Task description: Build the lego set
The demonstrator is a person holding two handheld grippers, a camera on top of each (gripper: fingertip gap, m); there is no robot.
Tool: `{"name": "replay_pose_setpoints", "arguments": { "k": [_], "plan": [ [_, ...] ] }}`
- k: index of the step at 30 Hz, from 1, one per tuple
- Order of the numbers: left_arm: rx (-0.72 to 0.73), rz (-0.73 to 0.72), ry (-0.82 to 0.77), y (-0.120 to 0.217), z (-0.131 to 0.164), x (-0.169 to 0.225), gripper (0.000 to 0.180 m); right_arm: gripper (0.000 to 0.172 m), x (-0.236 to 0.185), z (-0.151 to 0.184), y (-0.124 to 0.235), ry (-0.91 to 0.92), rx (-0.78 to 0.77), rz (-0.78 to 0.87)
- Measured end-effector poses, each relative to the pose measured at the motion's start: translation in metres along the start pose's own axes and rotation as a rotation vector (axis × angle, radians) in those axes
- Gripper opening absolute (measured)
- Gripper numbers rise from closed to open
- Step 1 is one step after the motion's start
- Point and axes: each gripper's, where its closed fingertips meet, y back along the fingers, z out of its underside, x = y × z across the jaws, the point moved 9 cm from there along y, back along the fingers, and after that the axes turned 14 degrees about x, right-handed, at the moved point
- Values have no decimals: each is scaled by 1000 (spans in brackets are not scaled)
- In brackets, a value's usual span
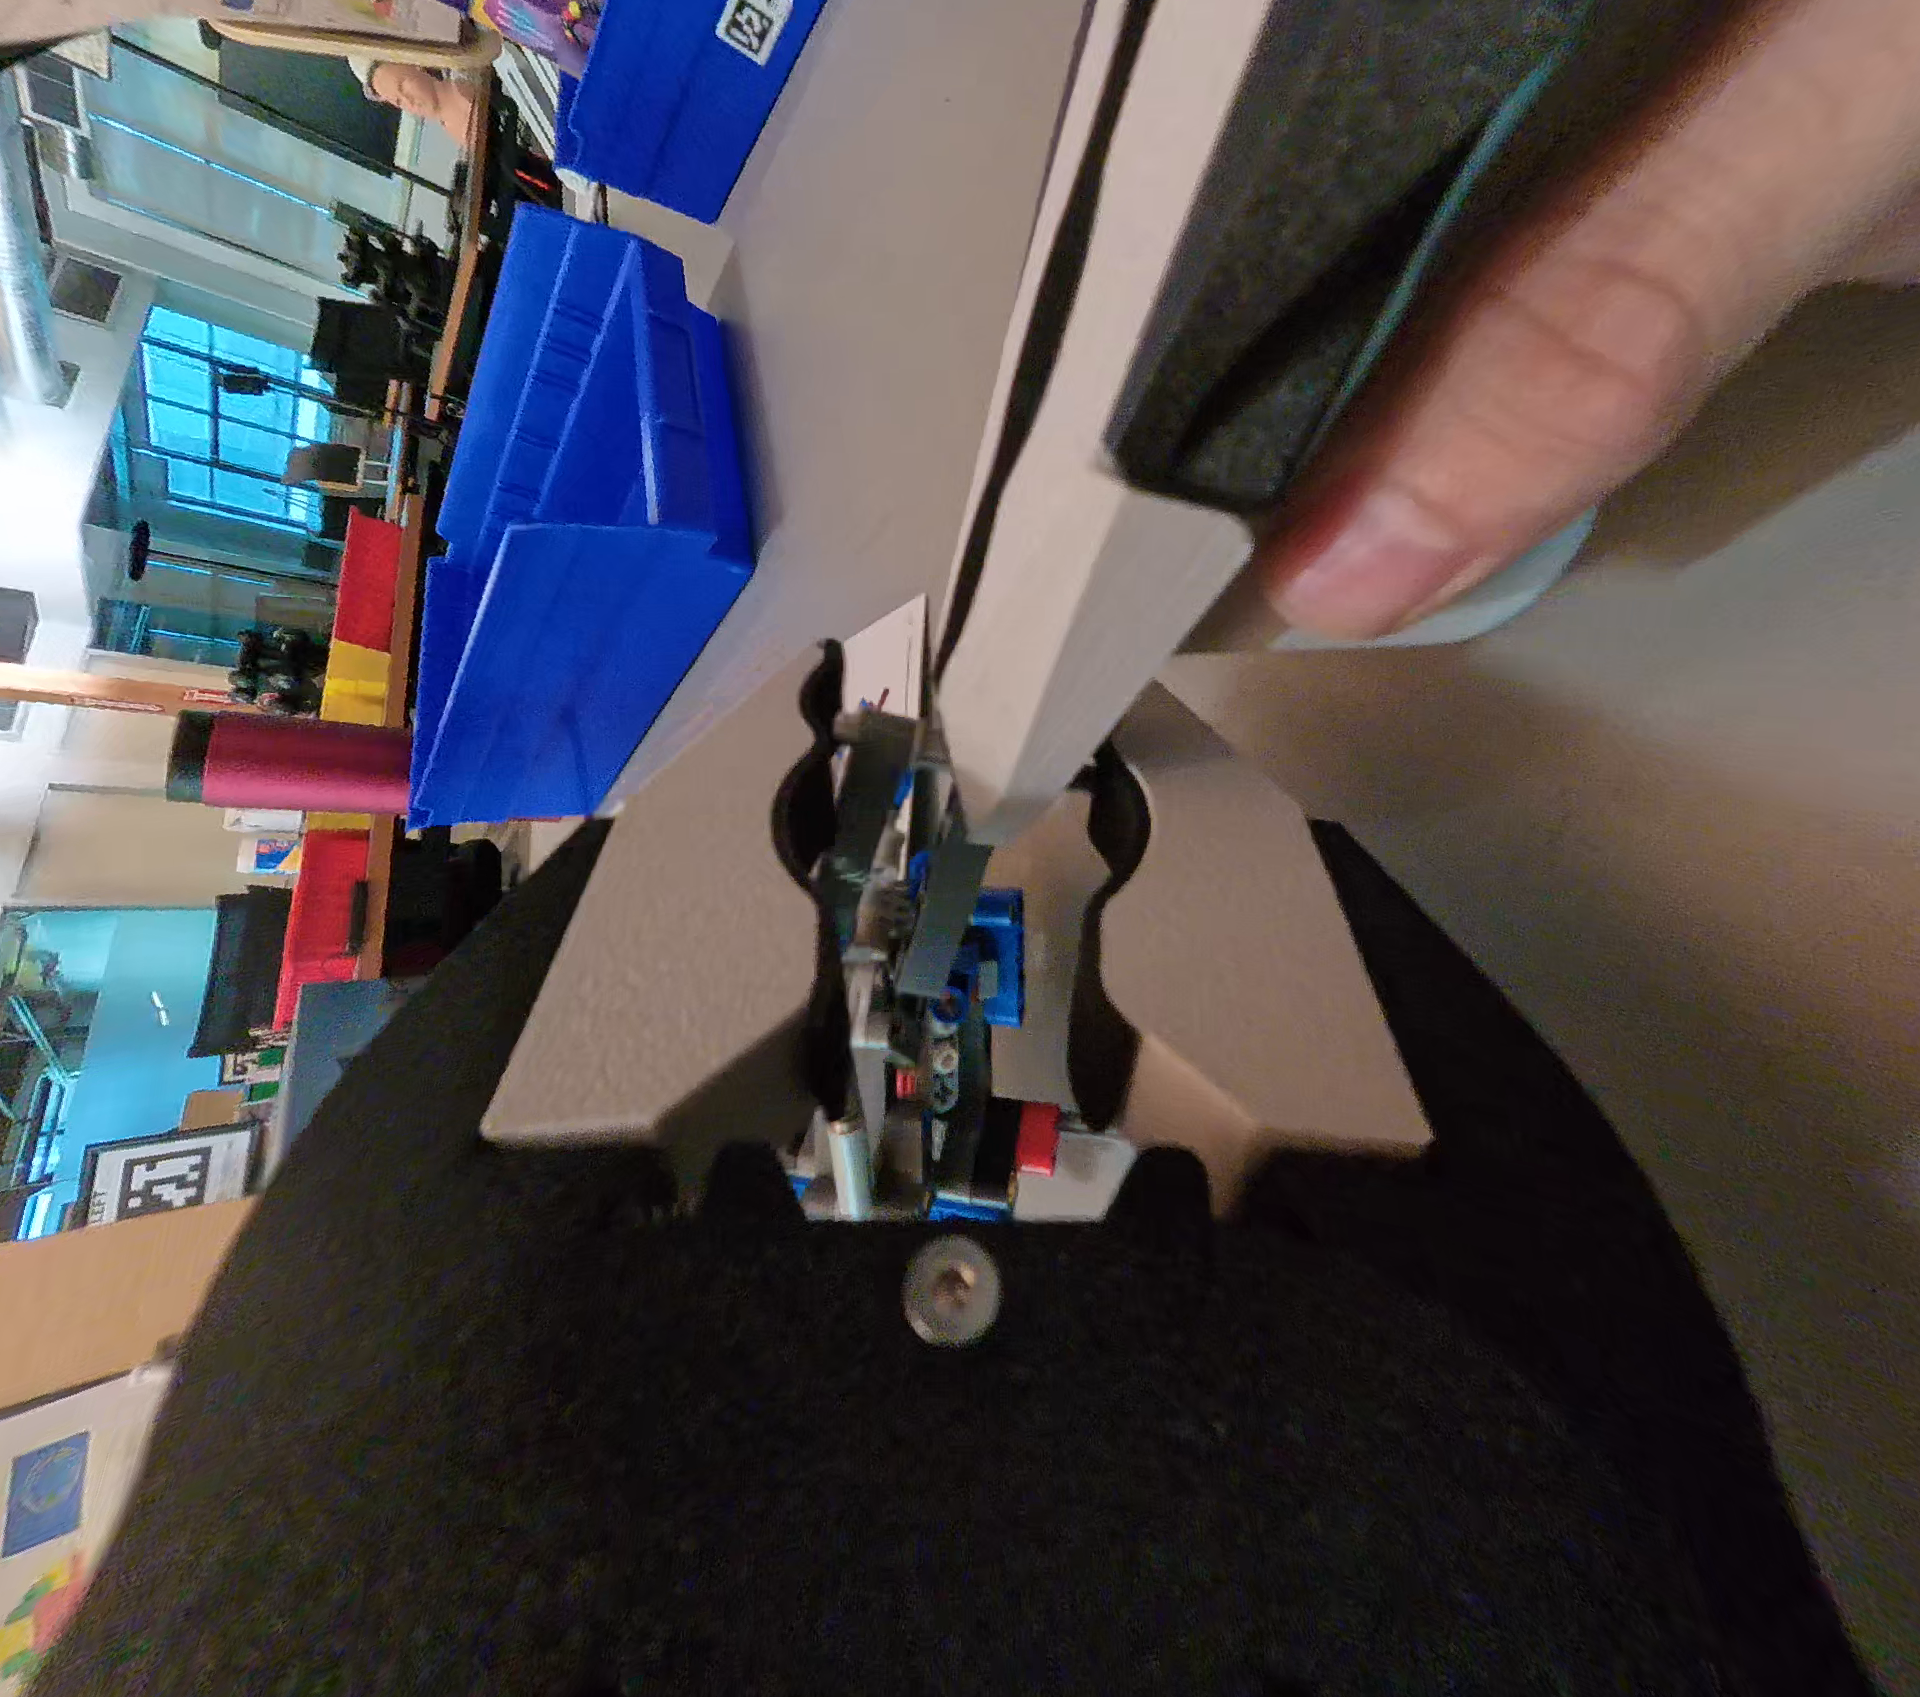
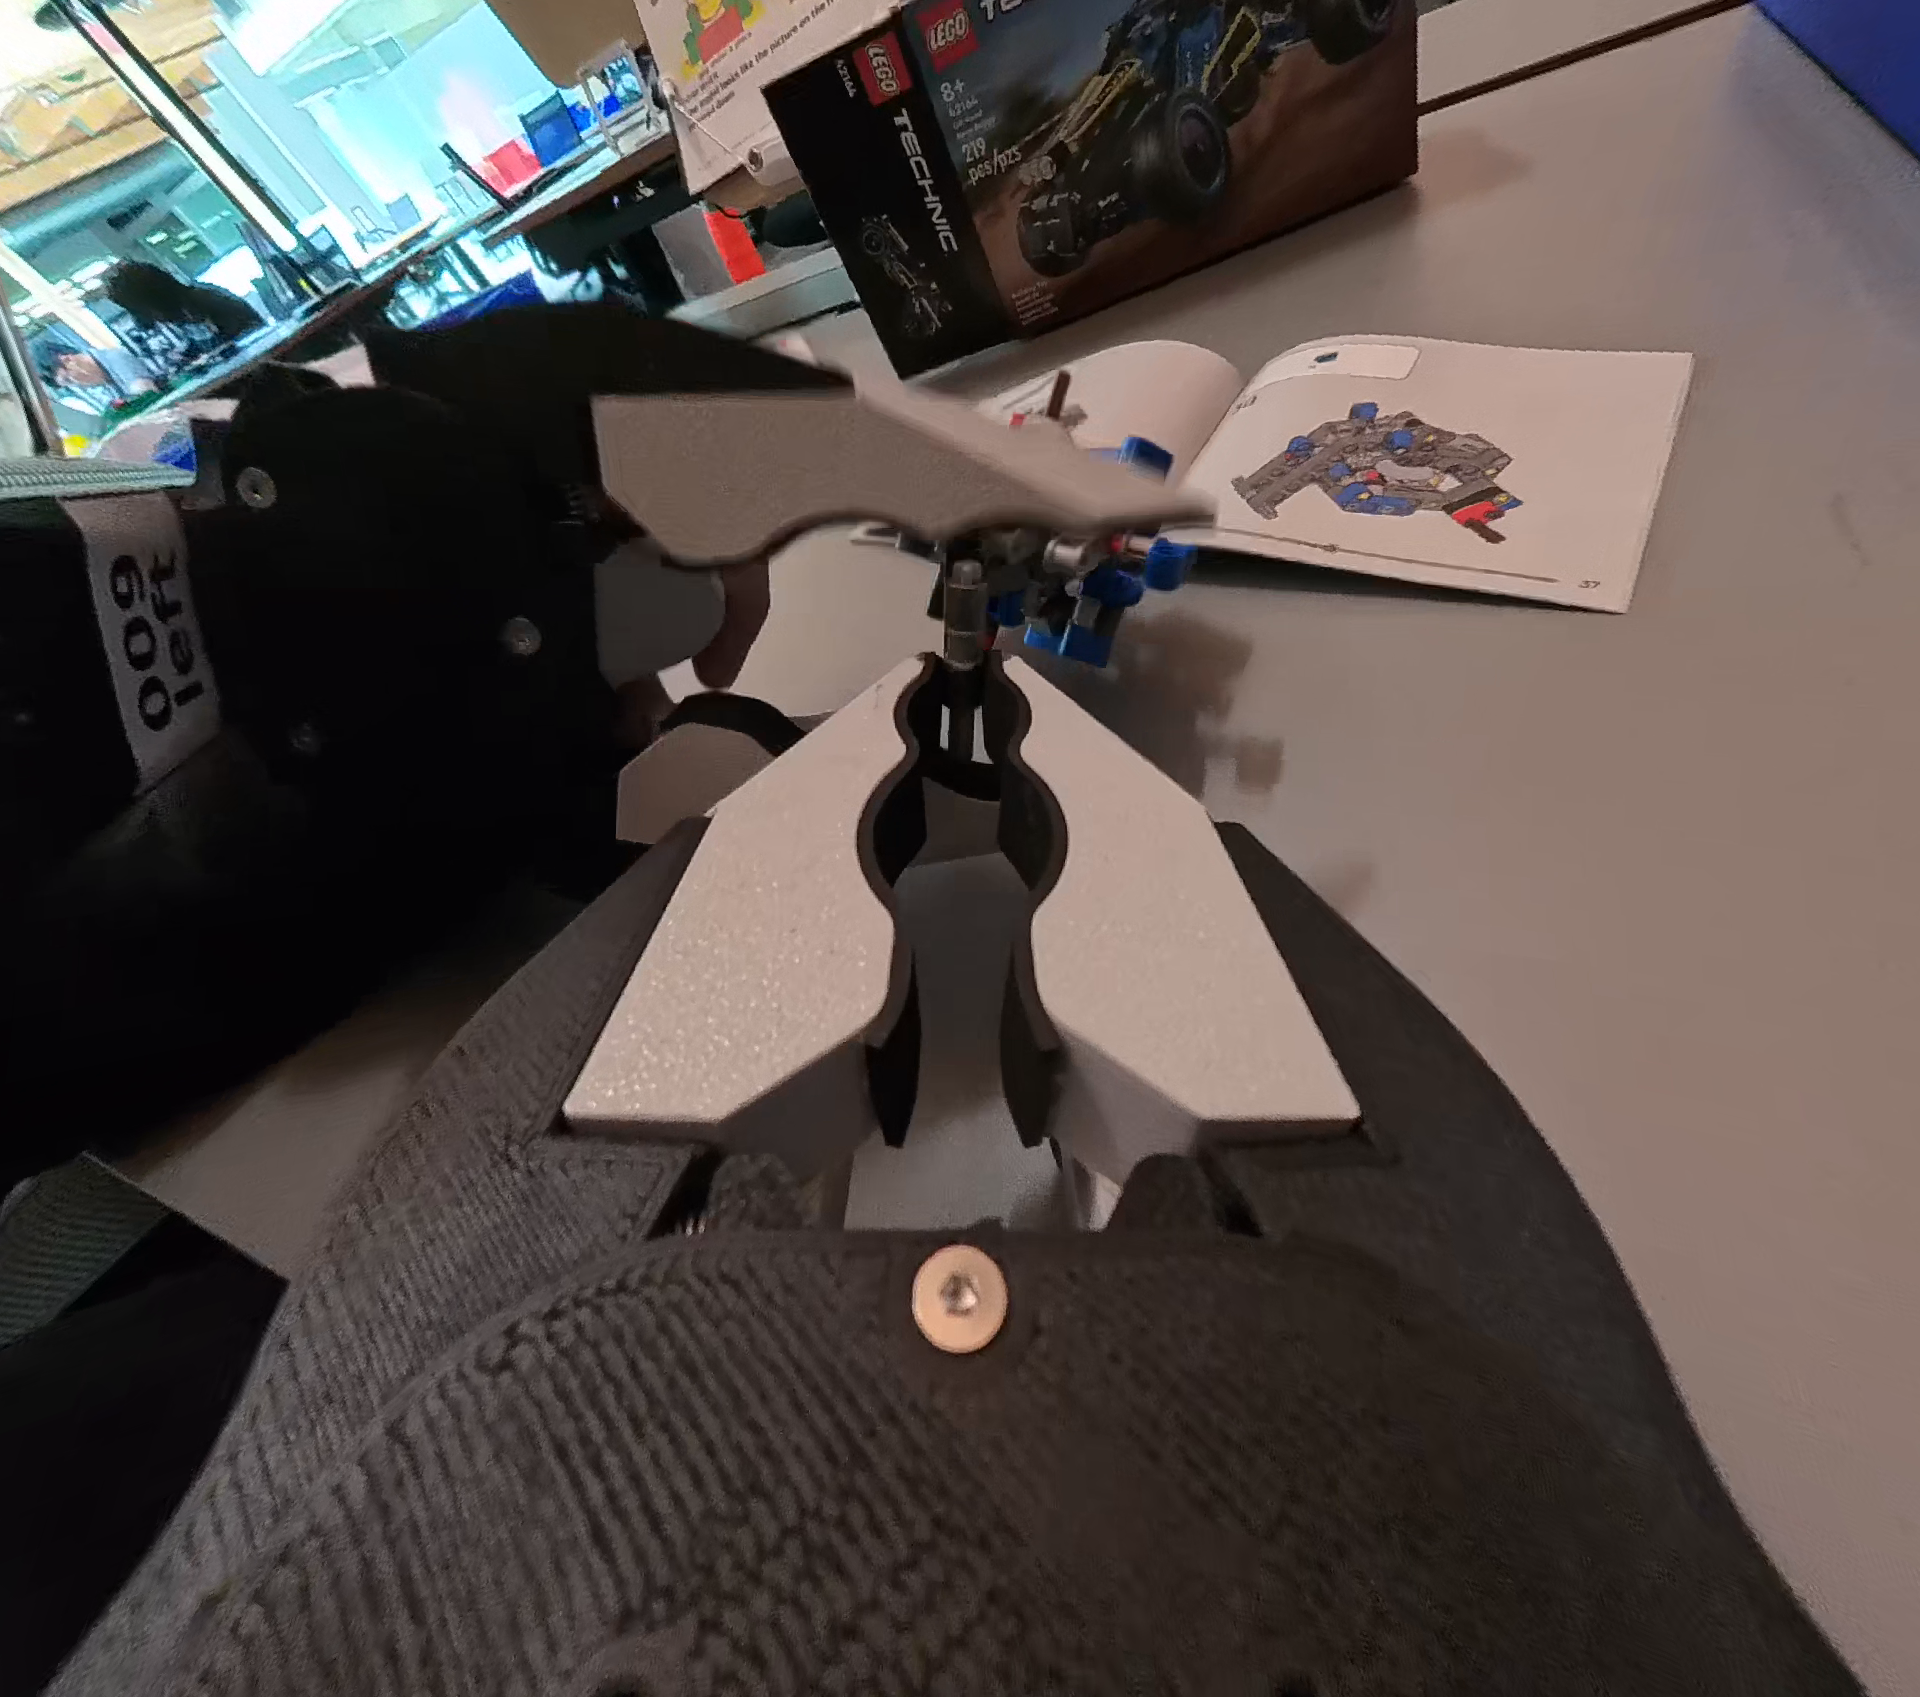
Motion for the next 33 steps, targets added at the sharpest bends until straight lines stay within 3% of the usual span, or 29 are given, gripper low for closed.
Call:
{"name": "replay_pose_setpoints", "arguments": {
  "k": [3, 15, 21, 25, 31, 33],
  "plan": [
    [-17, -23, -74, -1, 0, 4, 41, 6, 2, 1, 0, -21, -8, 4],
    [-43, 7, -100, -1, 0, 1, 39, 6, 1, 1, -1, -11, -8, 11],
    [-32, 26, -85, -1, 0, 0, 38, 6, 1, 1, -1, -9, -11, 17],
    [50, -4, -18, -1, 0, -3, 39, 6, 3, -2, 1, -44, 24, -3],
    [-21, -58, -83, -2, -1, 0, 51, 6, 5, 0, 2, -57, 8, 0],
    [-45, -53, -118, -3, -2, 2, 45, 6, 6, 0, 2, -63, 5, -1]
  ]
}}
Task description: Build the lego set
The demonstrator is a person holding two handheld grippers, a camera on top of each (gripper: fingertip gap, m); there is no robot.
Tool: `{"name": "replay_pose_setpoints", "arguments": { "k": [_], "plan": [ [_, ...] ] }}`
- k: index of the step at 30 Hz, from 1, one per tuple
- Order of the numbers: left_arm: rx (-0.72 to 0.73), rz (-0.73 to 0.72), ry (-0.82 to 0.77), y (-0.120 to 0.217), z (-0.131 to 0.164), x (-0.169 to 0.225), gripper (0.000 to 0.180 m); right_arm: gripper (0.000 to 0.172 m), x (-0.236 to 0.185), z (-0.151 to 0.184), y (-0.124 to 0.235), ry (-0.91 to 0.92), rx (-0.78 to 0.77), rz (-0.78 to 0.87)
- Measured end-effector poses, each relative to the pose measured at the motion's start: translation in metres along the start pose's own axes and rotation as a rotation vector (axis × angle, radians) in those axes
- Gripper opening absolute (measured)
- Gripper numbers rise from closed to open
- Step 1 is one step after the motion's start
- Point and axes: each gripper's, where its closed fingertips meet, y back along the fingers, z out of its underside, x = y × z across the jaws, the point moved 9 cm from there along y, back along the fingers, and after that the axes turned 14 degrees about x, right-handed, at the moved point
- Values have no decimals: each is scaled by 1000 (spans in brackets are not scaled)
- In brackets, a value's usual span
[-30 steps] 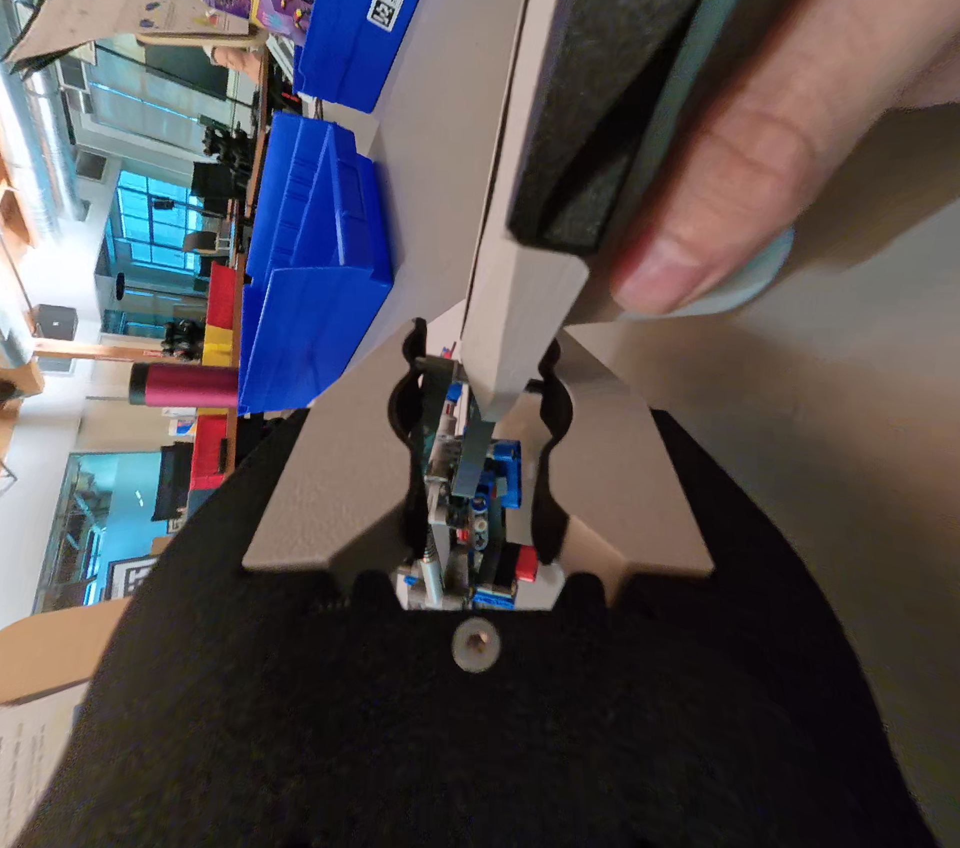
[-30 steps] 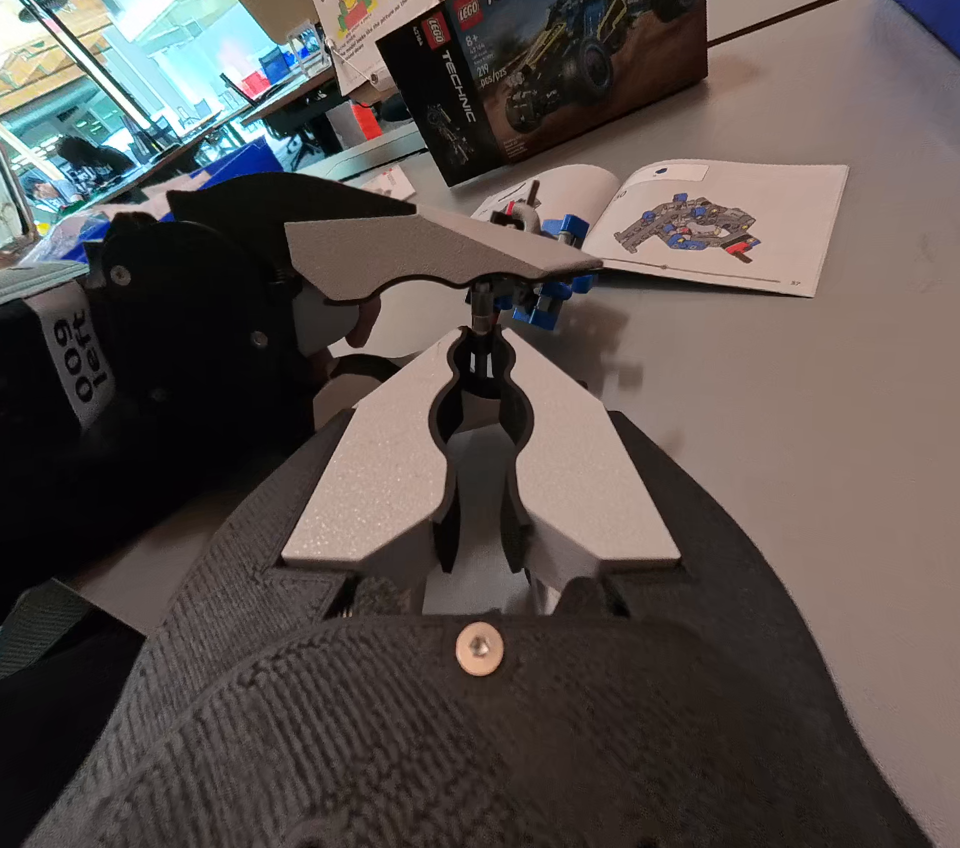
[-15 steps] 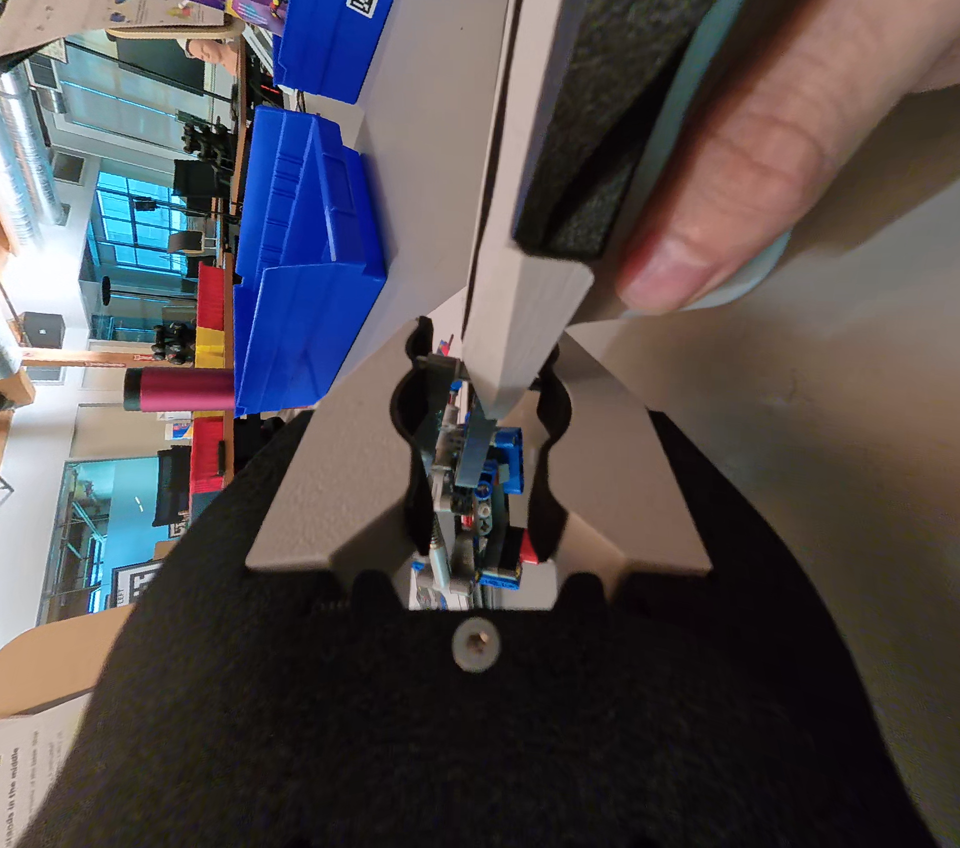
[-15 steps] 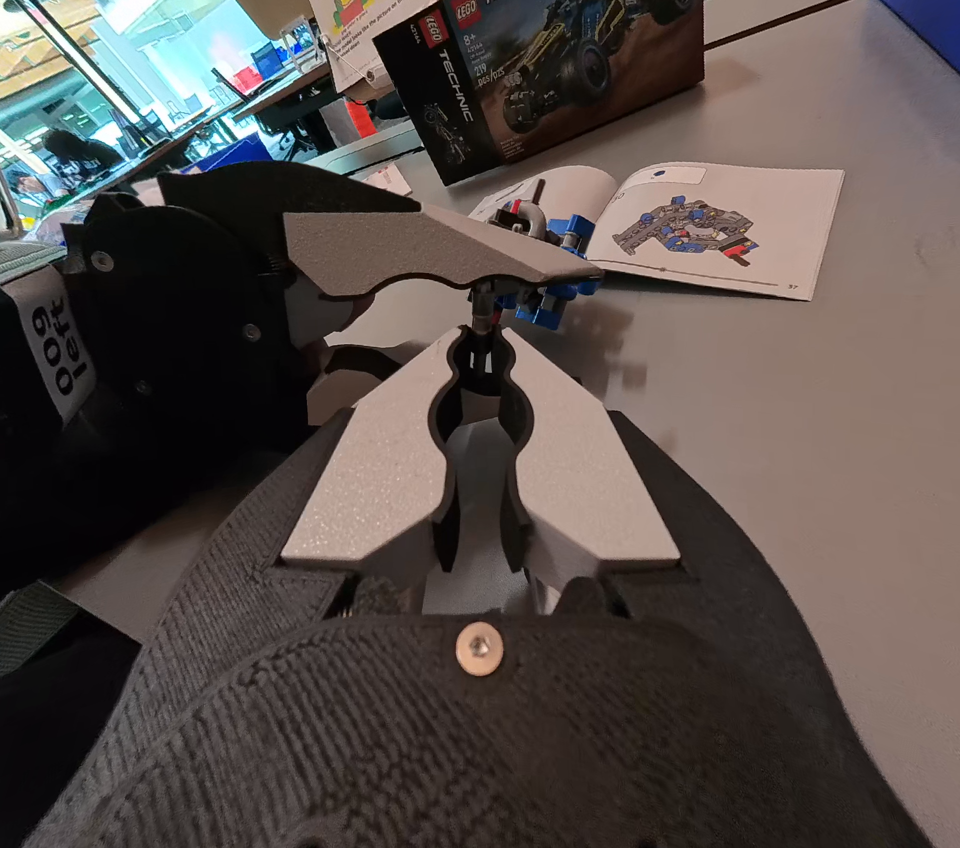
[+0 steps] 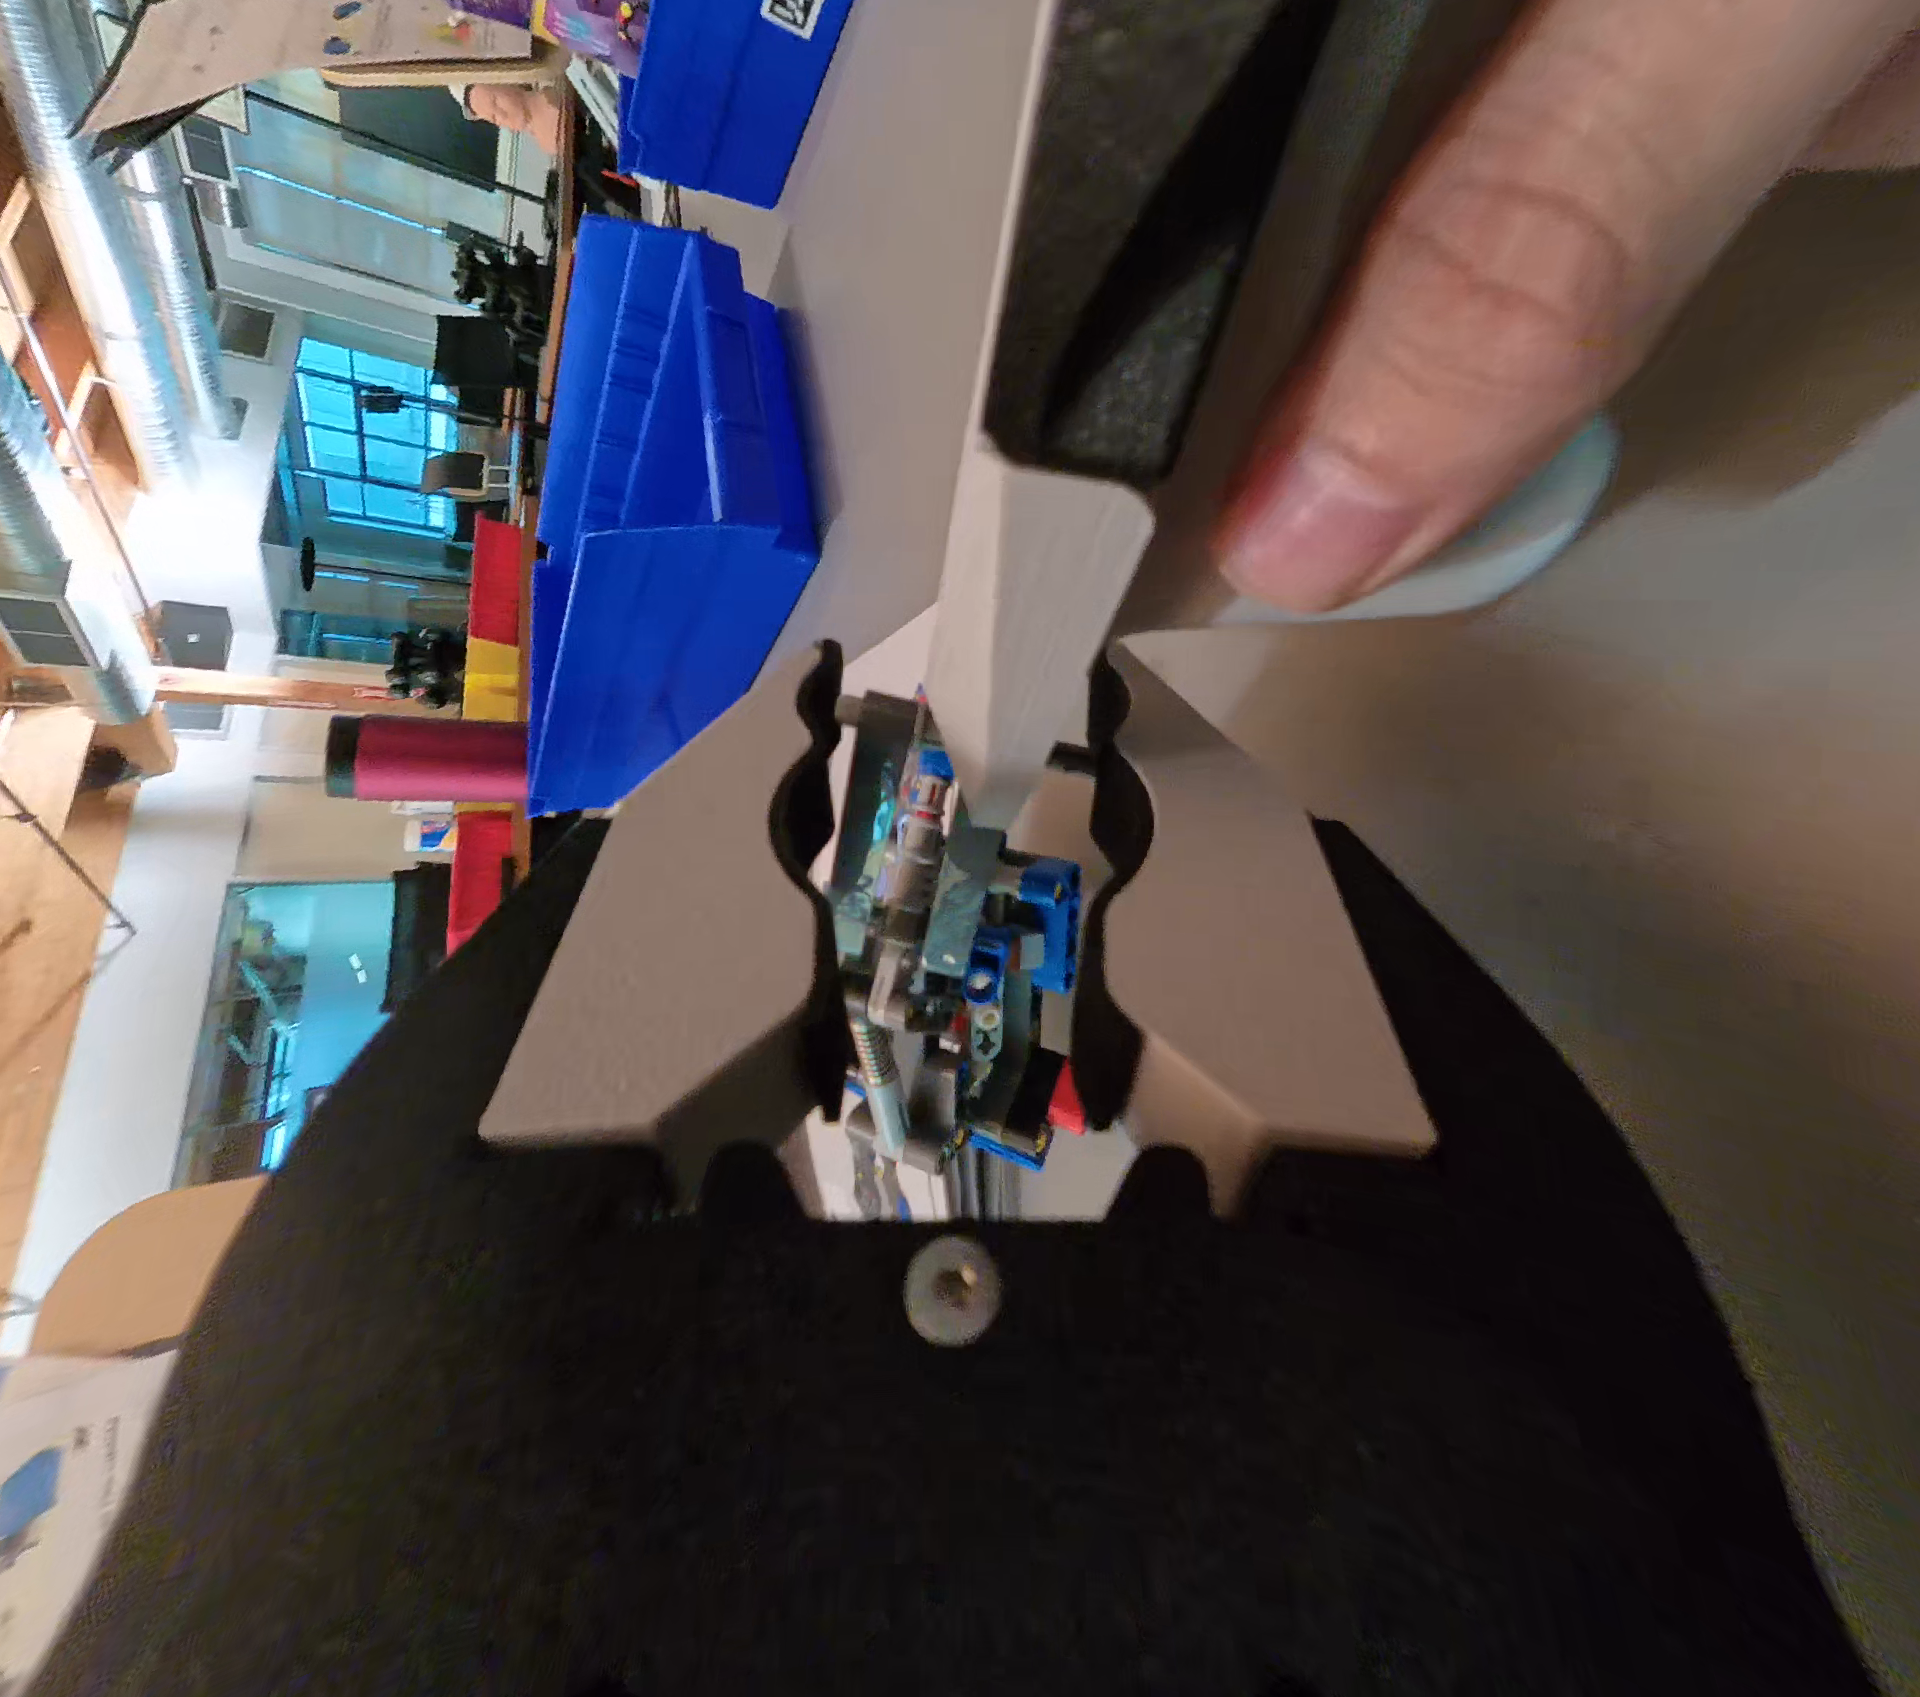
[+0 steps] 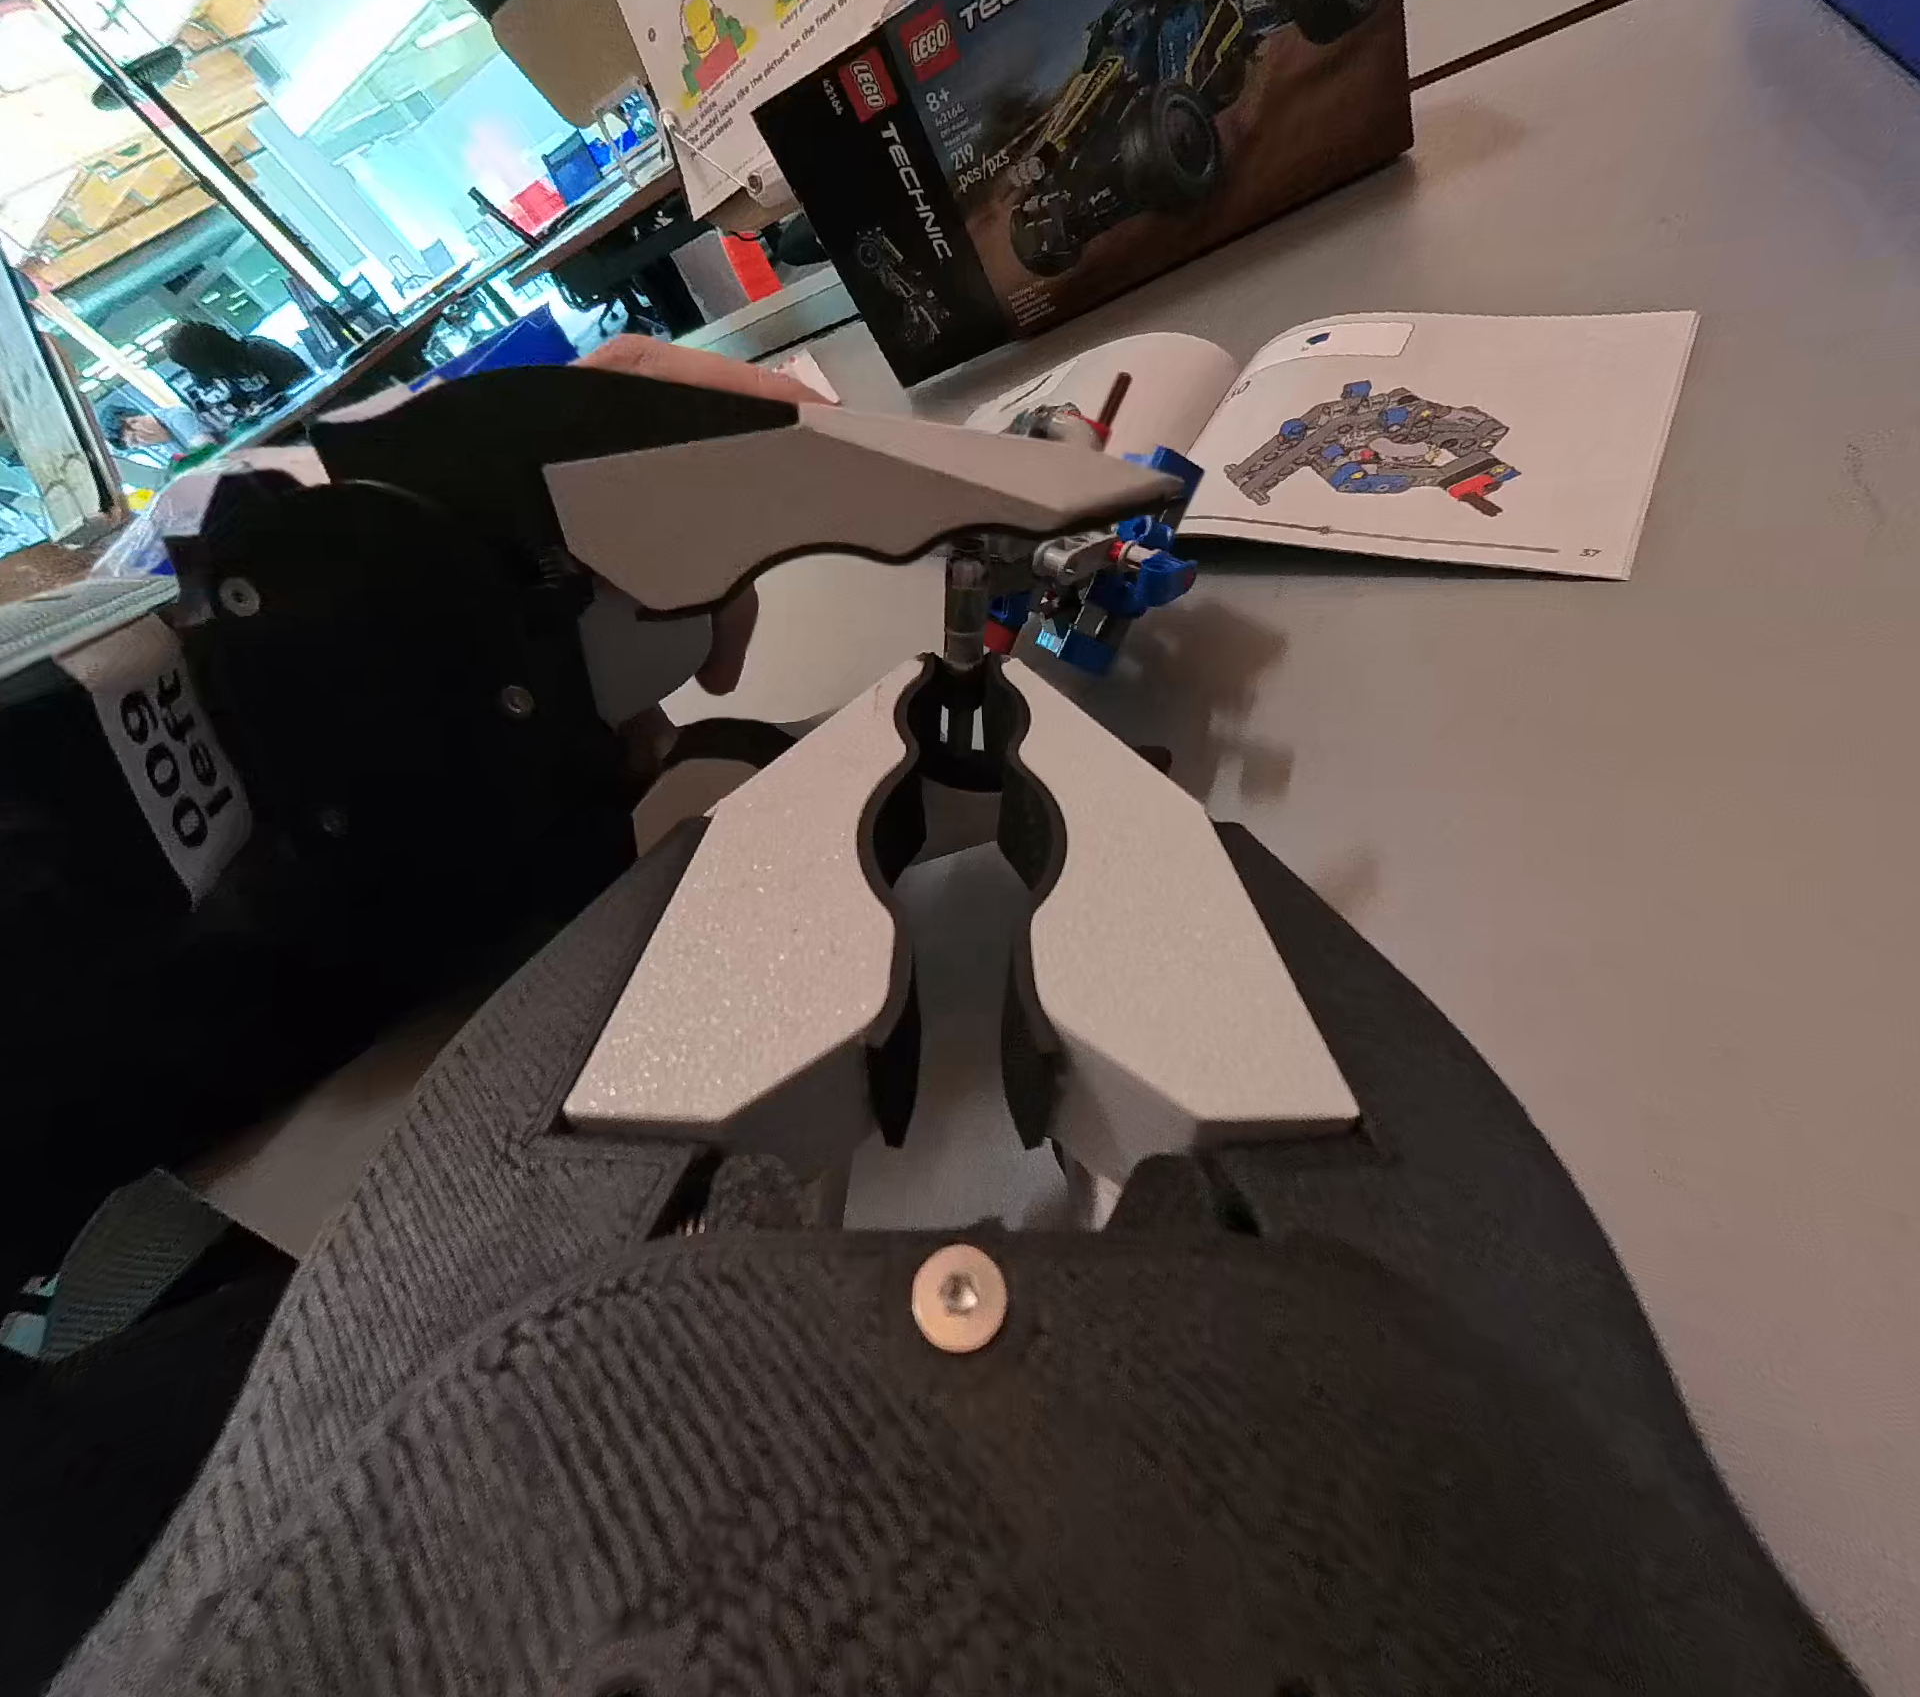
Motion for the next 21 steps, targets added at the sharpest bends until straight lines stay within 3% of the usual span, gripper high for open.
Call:
{"name": "replay_pose_setpoints", "arguments": {
  "k": [8, 17, 21],
  "plan": [
    [-84, 23, 10, -3, 6, 2, 49, 6, -1, 1, -1, 18, -15, 11],
    [-96, 16, -107, -2, 4, 3, 42, 5, 2, 1, -1, -38, -7, -8],
    [-98, 50, -83, -3, 4, 1, 41, 6, 4, 1, 0, -68, -2, -21]
  ]
}}
